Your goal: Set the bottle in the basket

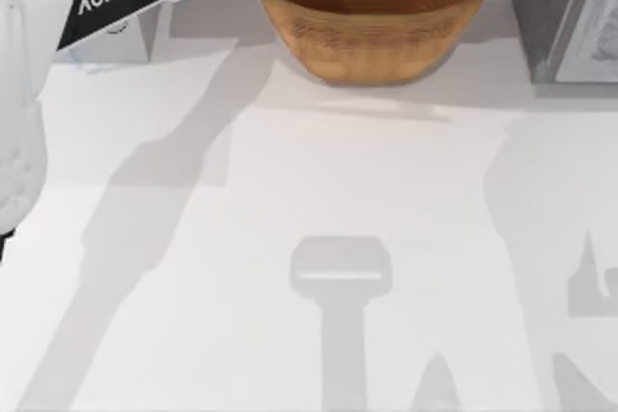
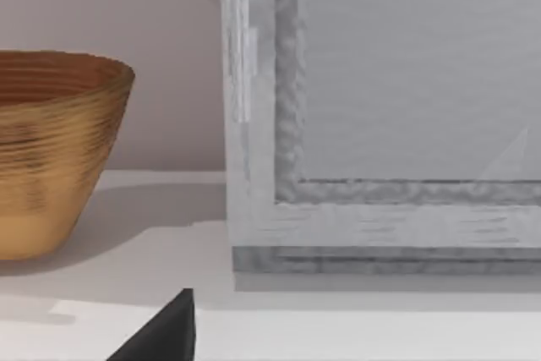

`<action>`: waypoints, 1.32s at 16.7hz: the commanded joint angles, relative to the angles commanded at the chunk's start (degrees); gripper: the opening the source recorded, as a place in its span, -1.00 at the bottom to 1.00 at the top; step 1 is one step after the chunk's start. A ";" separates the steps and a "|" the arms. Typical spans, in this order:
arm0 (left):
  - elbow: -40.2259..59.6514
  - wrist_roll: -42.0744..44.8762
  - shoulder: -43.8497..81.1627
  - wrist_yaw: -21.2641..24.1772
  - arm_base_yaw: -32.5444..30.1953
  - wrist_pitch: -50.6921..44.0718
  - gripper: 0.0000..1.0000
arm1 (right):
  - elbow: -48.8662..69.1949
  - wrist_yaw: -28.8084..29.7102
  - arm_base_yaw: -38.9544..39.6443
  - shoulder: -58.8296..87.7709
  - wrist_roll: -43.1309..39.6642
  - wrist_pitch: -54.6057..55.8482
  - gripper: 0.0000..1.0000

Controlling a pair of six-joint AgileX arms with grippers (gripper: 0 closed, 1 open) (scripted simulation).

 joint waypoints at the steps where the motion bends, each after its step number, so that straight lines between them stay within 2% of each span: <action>1: 0.80 -0.01 0.72 -0.11 -0.13 -0.08 -1.00 | 0.00 0.00 0.00 0.00 0.00 0.00 1.00; 8: 6.41 -0.10 5.70 -0.92 -0.97 -0.66 -1.00 | 0.00 0.00 0.00 0.00 0.00 0.00 1.00; 13: 6.72 -0.11 5.94 -1.01 -1.01 -0.72 -1.00 | 0.00 0.00 0.00 0.00 0.00 0.00 1.00; 22: 6.72 -0.11 5.94 -1.01 -1.01 -0.72 0.36 | 0.00 0.00 0.00 0.00 0.00 0.00 1.00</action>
